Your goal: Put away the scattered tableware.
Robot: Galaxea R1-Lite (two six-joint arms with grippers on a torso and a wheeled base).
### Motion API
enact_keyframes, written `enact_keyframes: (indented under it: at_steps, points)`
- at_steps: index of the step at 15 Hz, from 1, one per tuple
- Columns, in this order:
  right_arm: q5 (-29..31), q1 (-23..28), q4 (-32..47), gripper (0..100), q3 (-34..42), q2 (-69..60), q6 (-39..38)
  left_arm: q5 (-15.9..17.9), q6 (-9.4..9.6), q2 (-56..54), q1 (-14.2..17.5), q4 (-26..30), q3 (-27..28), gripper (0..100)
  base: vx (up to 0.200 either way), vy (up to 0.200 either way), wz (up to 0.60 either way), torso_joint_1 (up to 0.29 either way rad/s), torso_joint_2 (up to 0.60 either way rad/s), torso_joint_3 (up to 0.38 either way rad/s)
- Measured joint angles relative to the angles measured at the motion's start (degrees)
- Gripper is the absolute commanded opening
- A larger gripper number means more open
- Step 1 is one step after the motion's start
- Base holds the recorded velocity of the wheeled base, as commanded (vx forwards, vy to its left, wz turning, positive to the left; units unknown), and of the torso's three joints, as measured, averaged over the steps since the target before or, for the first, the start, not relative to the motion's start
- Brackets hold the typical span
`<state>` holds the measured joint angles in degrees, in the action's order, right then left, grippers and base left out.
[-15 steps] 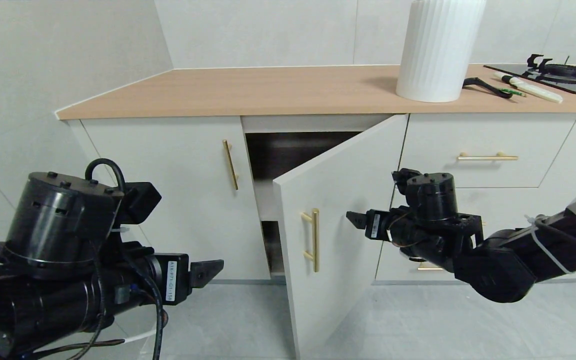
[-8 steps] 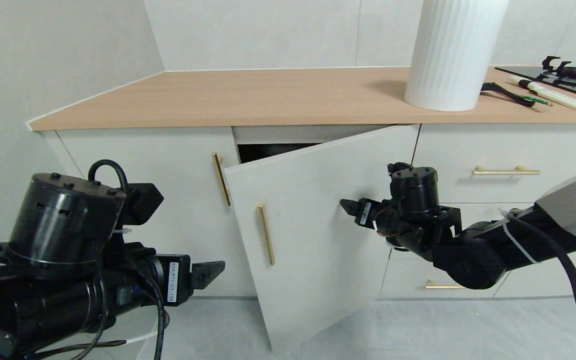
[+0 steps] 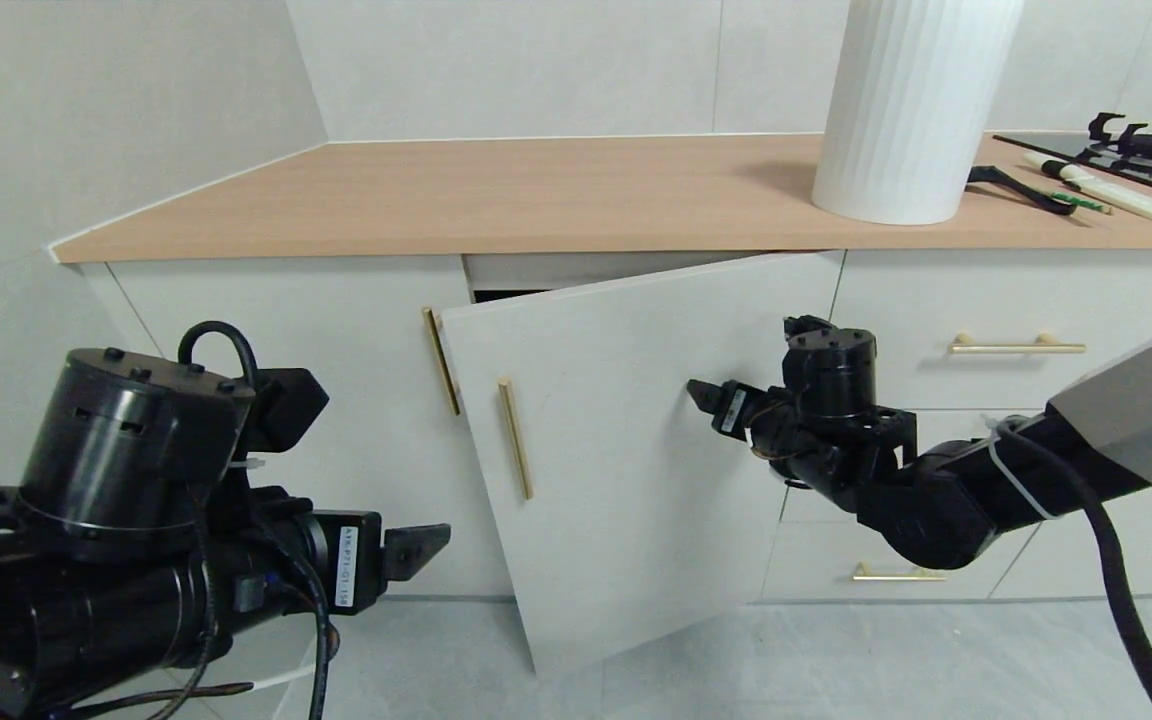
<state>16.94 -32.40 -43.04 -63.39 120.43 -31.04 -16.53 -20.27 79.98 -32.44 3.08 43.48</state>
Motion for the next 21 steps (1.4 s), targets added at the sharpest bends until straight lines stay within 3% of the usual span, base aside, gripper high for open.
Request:
enact_keyframes:
  at_steps: [12, 21]
  points:
    - [9.74, 2.74, 0.02, 100, -9.92, 6.5, -1.21, -0.05, -0.17, 0.0, 0.0, -0.62, 0.0, 100, 0.0, 0.0, 0.0, 0.0, 0.0, 0.0]
    - [10.61, 4.18, 0.11, 100, -10.75, 7.33, -0.98, -0.05, -0.2, 0.09, 0.0, -0.63, -0.07, 100, 0.0, 0.0, 0.0, 0.0, 0.0, 0.0]
